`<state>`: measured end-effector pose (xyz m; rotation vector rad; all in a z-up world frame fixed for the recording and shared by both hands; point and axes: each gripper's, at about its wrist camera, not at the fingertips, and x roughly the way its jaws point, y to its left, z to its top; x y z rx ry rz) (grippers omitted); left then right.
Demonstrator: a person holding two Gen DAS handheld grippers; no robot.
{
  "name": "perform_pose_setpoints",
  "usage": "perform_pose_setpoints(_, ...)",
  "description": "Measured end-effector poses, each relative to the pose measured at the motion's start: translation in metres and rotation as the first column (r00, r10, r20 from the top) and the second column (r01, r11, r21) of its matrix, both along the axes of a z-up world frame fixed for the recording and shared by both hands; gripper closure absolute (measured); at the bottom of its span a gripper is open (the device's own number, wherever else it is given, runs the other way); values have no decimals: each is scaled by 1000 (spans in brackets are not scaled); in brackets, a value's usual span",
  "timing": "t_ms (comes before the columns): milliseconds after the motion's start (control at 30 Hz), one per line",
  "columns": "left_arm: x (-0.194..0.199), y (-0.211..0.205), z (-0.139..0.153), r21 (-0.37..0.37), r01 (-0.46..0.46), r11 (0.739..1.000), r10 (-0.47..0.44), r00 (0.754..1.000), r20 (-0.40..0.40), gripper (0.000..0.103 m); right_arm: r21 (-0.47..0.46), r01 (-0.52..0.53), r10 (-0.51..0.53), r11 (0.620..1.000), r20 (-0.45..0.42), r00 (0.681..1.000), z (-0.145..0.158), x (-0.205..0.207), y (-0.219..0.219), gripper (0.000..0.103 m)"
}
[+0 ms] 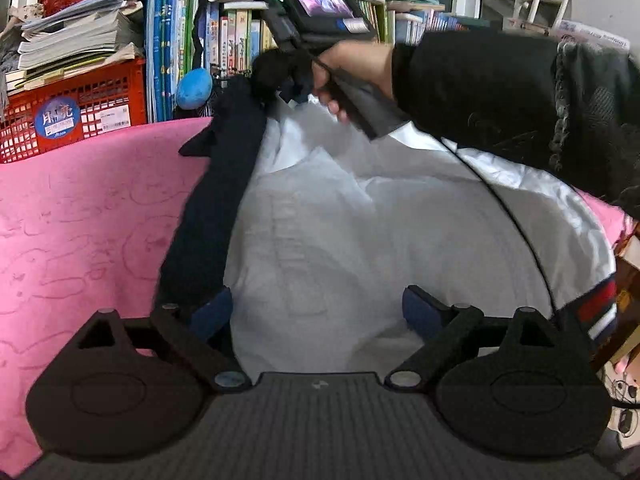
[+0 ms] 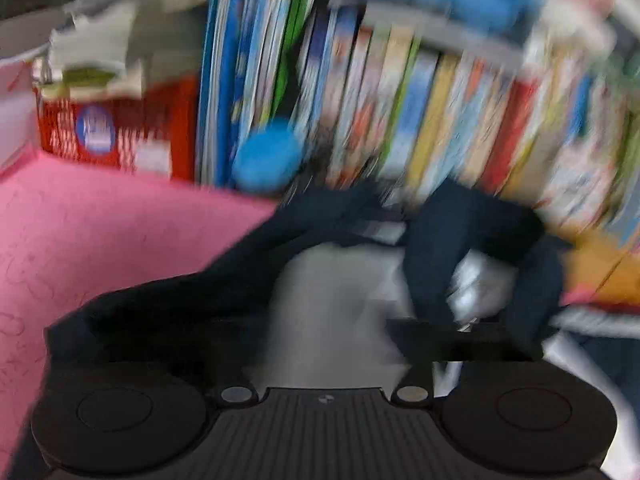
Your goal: Fold clothes
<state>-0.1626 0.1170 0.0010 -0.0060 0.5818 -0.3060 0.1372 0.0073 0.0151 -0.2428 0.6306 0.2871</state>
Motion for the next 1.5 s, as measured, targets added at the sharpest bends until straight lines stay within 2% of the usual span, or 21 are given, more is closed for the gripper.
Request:
perform_pose_setpoints(100, -8, 31, 7, -84, 18, 996, -18, 1000, -4, 9, 65, 60, -60, 996, 2, 998, 1, -12, -31, 95)
perform_pose_setpoints(167, -5, 51, 17, -120, 35, 992, -37, 999, -20, 7, 67, 60, -61, 996, 14, 998, 3, -29, -64, 95)
perform_pose_setpoints(200, -1, 58, 24, -129, 25, 991, -28, 999, -25, 1, 63, 60, -61, 996, 6, 998, 0, -38, -79, 94)
perform_pose_setpoints(300, 17, 80, 48, -157, -27, 987, 20, 999, -46, 0, 57, 73, -72, 996, -20, 997, -10, -60, -115, 94)
perform_pose_setpoints(433, 71, 86, 71, -181, -130, 975, 103, 983, -151, 0, 105, 81, -76, 991, -46, 996, -23, -75, -141, 94)
perform_pose_setpoints(500, 108, 75, 73, -154, -198, 968, 175, 973, -148, 0, 114, 79, -75, 990, -37, 997, -34, -82, -144, 93)
perform_pose_setpoints(633, 192, 52, 60, -159, -333, 929, 305, 936, -176, 0, 81, 68, -71, 994, 28, 997, -45, -94, -139, 91)
perform_pose_setpoints(700, 230, 33, 55, -197, -328, 924, 279, 930, -240, 0, 82, 65, -67, 995, 24, 997, -45, -92, -139, 91)
perform_pose_setpoints(767, 258, 1, 59, -214, -242, 946, 193, 955, -227, 0, 120, 66, -67, 991, 7, 998, -45, -89, -147, 91)
perform_pose_setpoints(867, 289, -64, 67, -54, -172, 984, 163, 976, -148, 0, 175, 76, -74, 982, -17, 997, -44, -85, -155, 91)
perform_pose_setpoints(900, 299, -86, 65, 37, -153, 988, 157, 980, -125, 0, 182, 77, -74, 980, -20, 997, -44, -85, -156, 91)
perform_pose_setpoints(933, 308, -106, 57, 148, -152, 977, 169, 980, -108, 0, 186, 77, -74, 980, -22, 997, -44, -85, -157, 91)
perform_pose_setpoints(1000, 325, -143, 33, 388, -156, 909, 203, 976, -84, 0, 187, 78, -75, 979, -23, 997, -43, -85, -156, 91)
perform_pose_setpoints(1067, 329, -159, 5, 549, -138, 825, 210, 975, -71, 1, 193, 80, -77, 978, -25, 997, -43, -84, -157, 91)
perform_pose_setpoints(1100, 325, -156, -5, 598, -142, 789, 218, 974, -56, 1, 199, 81, -77, 977, -27, 997, -43, -84, -158, 91)
perform_pose_setpoints(1167, 312, -138, -17, 662, -166, 731, 242, 970, -23, 1, 220, 84, -78, 972, -33, 996, -43, -84, -159, 89)
perform_pose_setpoints(1300, 282, -66, -13, 686, -245, 685, 364, 931, -31, 1, 260, 81, -71, 962, -45, 996, -43, -85, -163, 83)
perform_pose_setpoints(1367, 260, -23, -6, 668, -287, 687, 430, 901, -55, 1, 286, 56, -43, 957, -52, 998, -42, -85, -164, 70)
perform_pose_setpoints(1400, 249, -5, -1, 657, -310, 687, 461, 885, -64, 1, 296, 38, -23, 955, -54, 998, -42, -86, -163, 60)
perform_pose_setpoints(1467, 220, 32, 5, 623, -362, 694, 517, 852, -81, 0, 280, 21, -7, 960, -51, 999, -43, -87, -159, 57)
perform_pose_setpoints(1500, 207, 50, 9, 589, -385, 711, 537, 838, -100, 0, 267, 21, -9, 963, -48, 999, -43, -87, -157, 57)
